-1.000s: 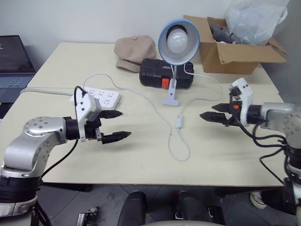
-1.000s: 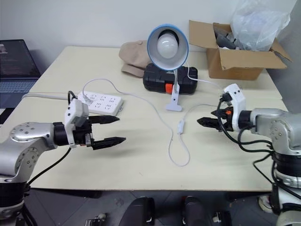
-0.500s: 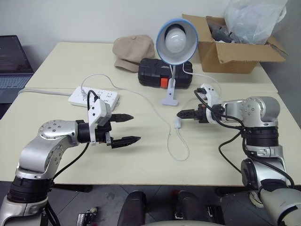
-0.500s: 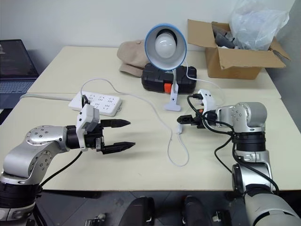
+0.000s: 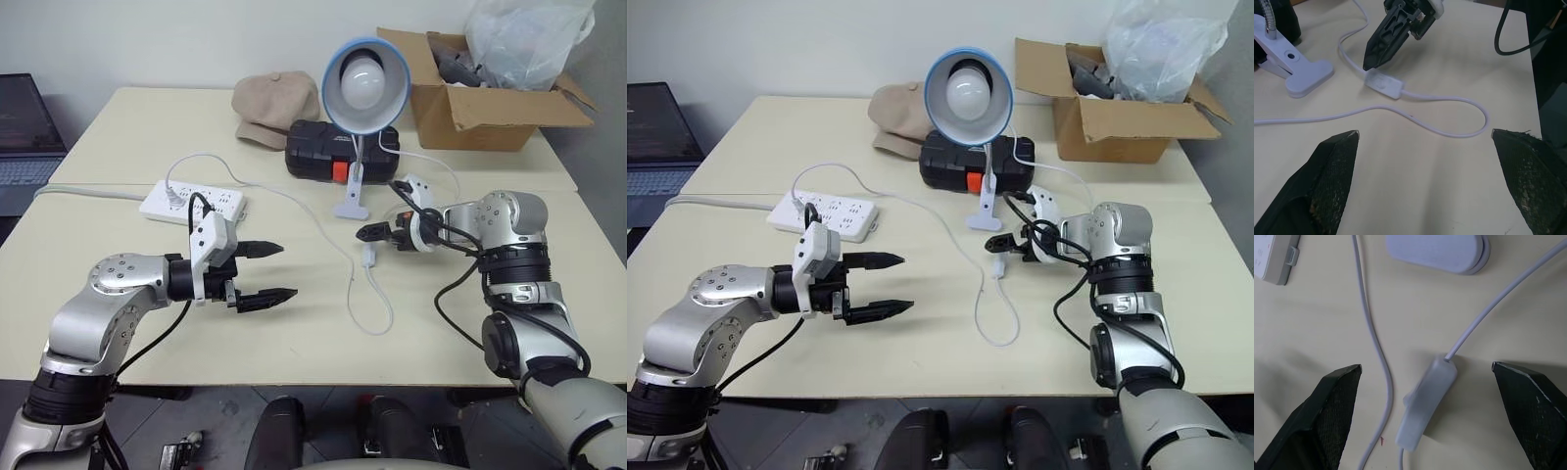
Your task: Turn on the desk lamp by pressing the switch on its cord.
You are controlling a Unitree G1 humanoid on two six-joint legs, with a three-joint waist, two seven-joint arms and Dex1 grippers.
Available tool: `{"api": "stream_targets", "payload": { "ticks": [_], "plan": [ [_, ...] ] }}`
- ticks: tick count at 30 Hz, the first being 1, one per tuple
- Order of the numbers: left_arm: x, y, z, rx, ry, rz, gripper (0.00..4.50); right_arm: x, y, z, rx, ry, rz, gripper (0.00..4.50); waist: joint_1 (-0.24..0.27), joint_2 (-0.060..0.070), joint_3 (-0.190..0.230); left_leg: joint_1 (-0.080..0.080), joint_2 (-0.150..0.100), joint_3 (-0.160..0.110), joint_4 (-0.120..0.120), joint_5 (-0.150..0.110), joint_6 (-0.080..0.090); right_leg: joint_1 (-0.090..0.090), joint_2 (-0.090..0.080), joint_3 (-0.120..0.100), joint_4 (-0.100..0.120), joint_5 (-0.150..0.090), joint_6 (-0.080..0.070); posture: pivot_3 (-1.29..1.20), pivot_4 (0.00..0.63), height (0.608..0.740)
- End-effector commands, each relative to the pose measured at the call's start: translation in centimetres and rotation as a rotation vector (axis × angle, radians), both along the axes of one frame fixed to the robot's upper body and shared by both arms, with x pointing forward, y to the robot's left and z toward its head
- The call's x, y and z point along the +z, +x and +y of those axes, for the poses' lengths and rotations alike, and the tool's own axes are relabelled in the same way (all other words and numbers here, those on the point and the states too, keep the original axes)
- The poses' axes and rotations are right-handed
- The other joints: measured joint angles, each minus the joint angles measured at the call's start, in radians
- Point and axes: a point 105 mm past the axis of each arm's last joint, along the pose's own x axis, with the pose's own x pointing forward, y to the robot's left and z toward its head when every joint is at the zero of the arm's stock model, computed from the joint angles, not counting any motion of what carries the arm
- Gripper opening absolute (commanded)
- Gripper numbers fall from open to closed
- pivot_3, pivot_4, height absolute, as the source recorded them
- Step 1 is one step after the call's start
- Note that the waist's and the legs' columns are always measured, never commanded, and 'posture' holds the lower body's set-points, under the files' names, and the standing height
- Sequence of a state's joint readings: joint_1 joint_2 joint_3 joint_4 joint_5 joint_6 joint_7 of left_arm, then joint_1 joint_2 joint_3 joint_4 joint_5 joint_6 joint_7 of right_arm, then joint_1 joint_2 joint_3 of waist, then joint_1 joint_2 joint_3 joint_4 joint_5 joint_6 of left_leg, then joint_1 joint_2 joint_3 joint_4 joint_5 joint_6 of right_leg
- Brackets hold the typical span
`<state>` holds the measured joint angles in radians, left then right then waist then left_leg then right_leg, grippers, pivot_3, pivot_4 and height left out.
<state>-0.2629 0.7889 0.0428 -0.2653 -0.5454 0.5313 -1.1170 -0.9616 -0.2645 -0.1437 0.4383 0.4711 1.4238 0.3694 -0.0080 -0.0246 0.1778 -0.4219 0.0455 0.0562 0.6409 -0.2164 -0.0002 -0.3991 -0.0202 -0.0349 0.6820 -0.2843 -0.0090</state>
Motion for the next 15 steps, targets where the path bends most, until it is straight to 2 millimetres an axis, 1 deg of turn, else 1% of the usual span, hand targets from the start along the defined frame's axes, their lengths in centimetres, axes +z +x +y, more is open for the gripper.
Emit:
{"api": "stream_targets", "payload": {
  "ticks": [1,4,9,12,15],
  "plan": [
    [0.64,-0.23,-0.39,-0.013,0.003,-0.051,4.5,1.39,0.62,0.49,0.002,0.014,-0.052,4.47,0.0,0.0,0.0,-0.001,0.0,0.0,0.0,0.0,0.0,-0.001,0.0,0.0,0.0,0.0,0.0,0.0,0.15,0.74],
    [0.63,-0.22,-0.38,-0.01,0.003,-0.052,4.5,1.05,0.7,0.68,0.0,0.005,-0.049,4.47,0.0,0.0,0.0,-0.005,0.0,0.001,0.0,0.0,0.0,-0.006,0.0,0.001,0.001,0.001,0.0,0.0,0.15,0.74],
    [0.5,-0.24,-0.32,-0.007,0.006,-0.053,4.5,0.55,0.89,0.63,-0.007,-0.003,-0.041,4.47,-0.002,0.0,0.0,-0.005,0.0,0.001,0.001,0.0,0.0,-0.006,0.0,0.001,0.001,0.001,0.0,0.0,0.15,0.74],
    [0.44,-0.25,-0.28,-0.005,0.007,-0.054,4.5,0.47,0.93,0.59,-0.005,-0.01,-0.04,3.98,-0.003,0.0,0.0,-0.005,0.0,0.001,0.001,0.0,0.0,-0.006,0.0,0.001,0.001,0.002,0.0,0.0,0.15,0.74],
    [0.36,-0.39,-0.29,-0.006,0.007,-0.053,4.5,0.59,0.84,0.76,0.001,-0.006,-0.039,3.25,-0.006,0.0,0.0,-0.005,0.0,0.001,0.001,0.0,0.0,-0.006,0.001,0.001,0.001,0.002,0.0,0.0,0.15,0.74]
  ]
}}
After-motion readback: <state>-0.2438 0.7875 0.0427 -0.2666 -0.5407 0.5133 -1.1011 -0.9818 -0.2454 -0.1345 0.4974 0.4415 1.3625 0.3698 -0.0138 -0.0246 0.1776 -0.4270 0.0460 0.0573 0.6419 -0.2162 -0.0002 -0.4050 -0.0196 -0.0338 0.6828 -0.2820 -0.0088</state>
